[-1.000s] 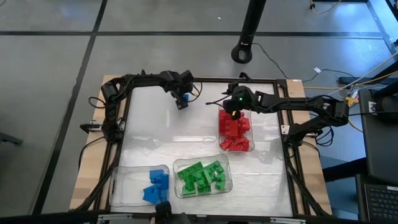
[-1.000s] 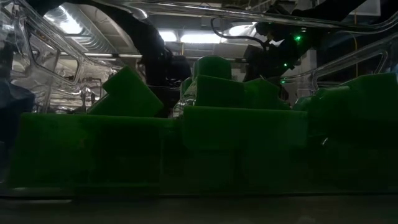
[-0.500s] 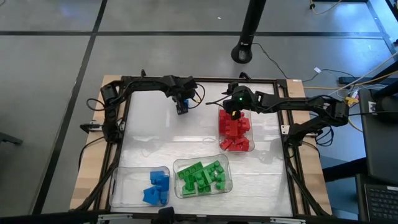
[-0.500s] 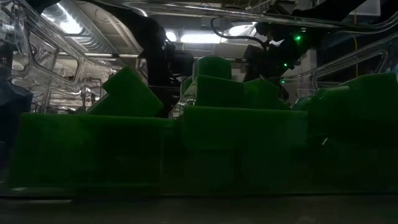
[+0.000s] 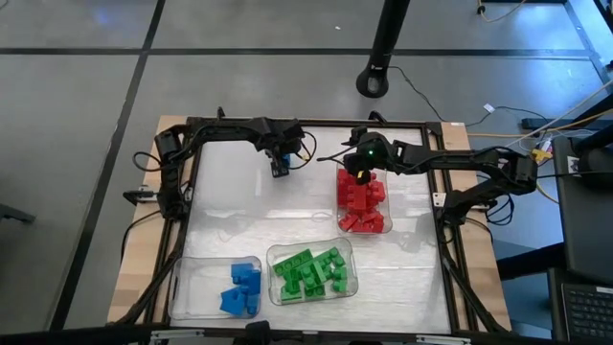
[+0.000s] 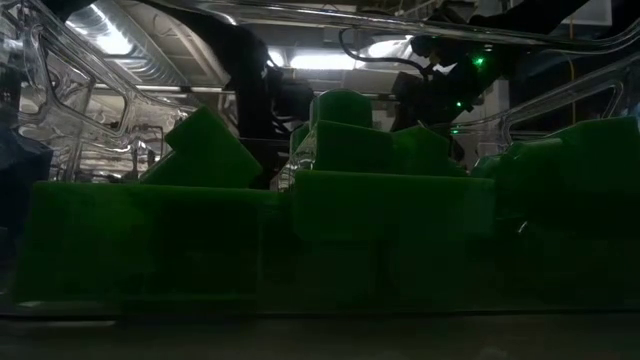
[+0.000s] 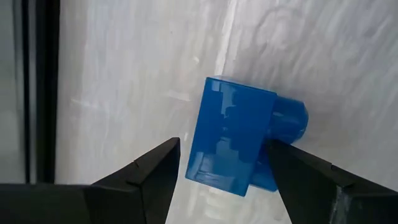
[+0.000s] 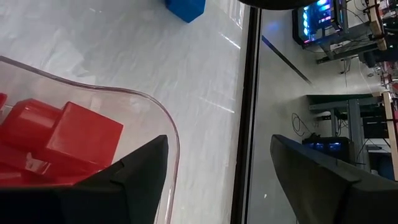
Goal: Sort blocks
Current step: Put the blue game piece into the bottom left transparent bin
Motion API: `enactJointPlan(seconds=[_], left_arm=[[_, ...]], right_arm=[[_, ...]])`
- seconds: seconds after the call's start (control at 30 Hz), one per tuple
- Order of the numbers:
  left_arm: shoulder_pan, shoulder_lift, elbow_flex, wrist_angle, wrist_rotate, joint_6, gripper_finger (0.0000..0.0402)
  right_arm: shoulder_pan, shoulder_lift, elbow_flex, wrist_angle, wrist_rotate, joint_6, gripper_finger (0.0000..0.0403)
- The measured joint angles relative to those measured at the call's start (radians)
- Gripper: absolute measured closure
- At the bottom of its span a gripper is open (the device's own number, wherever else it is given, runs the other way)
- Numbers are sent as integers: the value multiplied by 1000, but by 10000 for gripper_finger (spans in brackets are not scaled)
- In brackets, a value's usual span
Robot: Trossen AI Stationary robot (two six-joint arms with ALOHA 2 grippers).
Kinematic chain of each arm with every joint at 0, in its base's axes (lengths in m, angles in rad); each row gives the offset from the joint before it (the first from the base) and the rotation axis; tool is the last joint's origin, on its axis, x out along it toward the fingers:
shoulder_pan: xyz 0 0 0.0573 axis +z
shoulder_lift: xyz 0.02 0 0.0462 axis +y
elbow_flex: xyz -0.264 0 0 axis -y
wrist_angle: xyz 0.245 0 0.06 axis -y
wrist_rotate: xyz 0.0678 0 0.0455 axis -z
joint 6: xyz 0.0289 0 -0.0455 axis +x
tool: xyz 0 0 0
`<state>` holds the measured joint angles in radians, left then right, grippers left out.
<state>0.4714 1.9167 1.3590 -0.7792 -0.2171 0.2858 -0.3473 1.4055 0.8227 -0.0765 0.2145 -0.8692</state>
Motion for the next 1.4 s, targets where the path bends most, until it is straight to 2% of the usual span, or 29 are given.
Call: enactJointPlan(seconds=[0.27, 0.6, 0.73, 0.93, 1.17, 1.27, 1.33, 1.4], left_arm=[[-36, 0, 0, 2, -83, 16, 162], [-72, -1, 2, -19, -158, -13, 63], [-67, -1, 2, -25, -167, -26, 39], [-66, -1, 2, -34, -200, 43, 36], [-94, -1, 2, -60, -200, 39, 38], [-106, -1, 1, -70, -201, 112, 38], [-104, -1, 1, -39, -194, 126, 38], [-85, -1, 2, -16, -139, 129, 39]], right_arm=[[0, 0, 0, 0, -23, 0, 121], [0, 1, 0, 0, -25, -4, 121], [0, 1, 0, -1, -25, -4, 121], [0, 1, 0, -6, -26, -4, 121], [0, 1, 0, -4, -26, -4, 121], [0, 1, 0, -4, -26, -3, 121], [0, 1, 0, -4, -26, -3, 121], [0, 1, 0, -5, -26, -2, 121]])
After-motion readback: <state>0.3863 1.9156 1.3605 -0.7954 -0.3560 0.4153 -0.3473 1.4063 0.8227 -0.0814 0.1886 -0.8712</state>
